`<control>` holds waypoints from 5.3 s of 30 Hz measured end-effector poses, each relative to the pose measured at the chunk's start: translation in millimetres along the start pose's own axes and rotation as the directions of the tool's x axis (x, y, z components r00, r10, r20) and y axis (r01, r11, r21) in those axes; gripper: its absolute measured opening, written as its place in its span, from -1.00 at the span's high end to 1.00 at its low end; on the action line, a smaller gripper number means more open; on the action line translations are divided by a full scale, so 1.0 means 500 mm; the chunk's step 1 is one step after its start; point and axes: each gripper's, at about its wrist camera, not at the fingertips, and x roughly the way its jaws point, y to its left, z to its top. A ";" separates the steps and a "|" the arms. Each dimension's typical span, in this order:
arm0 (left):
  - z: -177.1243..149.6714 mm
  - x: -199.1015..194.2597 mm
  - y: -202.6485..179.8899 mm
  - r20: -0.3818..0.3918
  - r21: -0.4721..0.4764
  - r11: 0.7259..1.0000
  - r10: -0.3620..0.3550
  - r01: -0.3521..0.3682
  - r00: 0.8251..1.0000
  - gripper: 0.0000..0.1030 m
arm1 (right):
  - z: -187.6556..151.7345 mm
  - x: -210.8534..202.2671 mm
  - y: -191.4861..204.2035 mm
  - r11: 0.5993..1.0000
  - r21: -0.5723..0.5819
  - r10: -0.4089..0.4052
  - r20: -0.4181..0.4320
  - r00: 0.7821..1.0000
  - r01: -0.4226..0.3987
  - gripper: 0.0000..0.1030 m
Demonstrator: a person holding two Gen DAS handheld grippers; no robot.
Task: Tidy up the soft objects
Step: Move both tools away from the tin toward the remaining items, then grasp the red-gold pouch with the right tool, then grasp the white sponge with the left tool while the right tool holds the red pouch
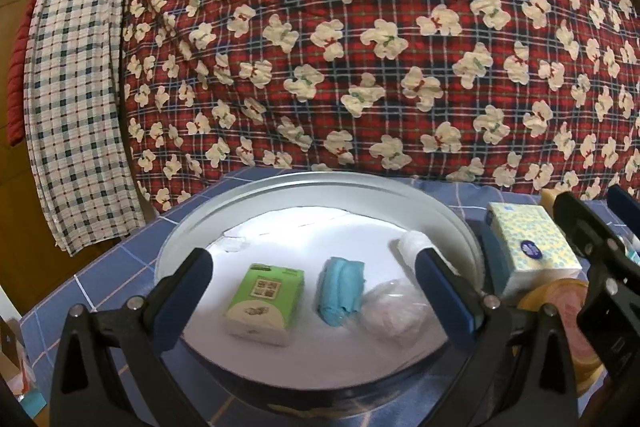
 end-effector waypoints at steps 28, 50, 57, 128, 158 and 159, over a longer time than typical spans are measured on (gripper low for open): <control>-0.027 -0.086 -0.138 0.001 0.076 0.982 -0.173 0.172 0.985 -0.99 | -0.027 -0.061 -0.212 0.991 0.064 -0.111 -0.079 0.991 0.116 -0.48; -0.048 -0.143 -0.248 -0.032 0.163 0.932 -0.322 0.323 0.946 -0.99 | -0.073 -0.101 -0.426 0.974 0.209 -0.023 -0.267 0.963 0.081 -0.48; -0.049 -0.143 -0.256 -0.045 0.156 0.928 -0.336 0.338 0.941 -0.99 | -0.113 -0.030 -0.355 0.965 0.225 0.231 -0.476 0.849 -0.136 -0.34; -0.074 0.005 -0.650 -0.465 0.106 0.841 -0.430 0.531 0.774 -0.85 | -0.063 -0.135 -0.614 0.898 0.336 -0.240 -0.170 0.956 0.285 0.33; -0.038 -0.086 -0.537 -0.205 0.089 0.814 -0.549 0.574 0.810 -0.13 | -0.067 -0.130 -0.569 0.912 0.215 -0.318 -0.170 0.933 0.350 0.33; -0.038 -0.090 -0.533 -0.196 0.099 0.815 -0.547 0.572 0.814 -0.13 | -0.066 -0.132 -0.563 0.912 0.205 -0.327 -0.162 0.931 0.356 0.33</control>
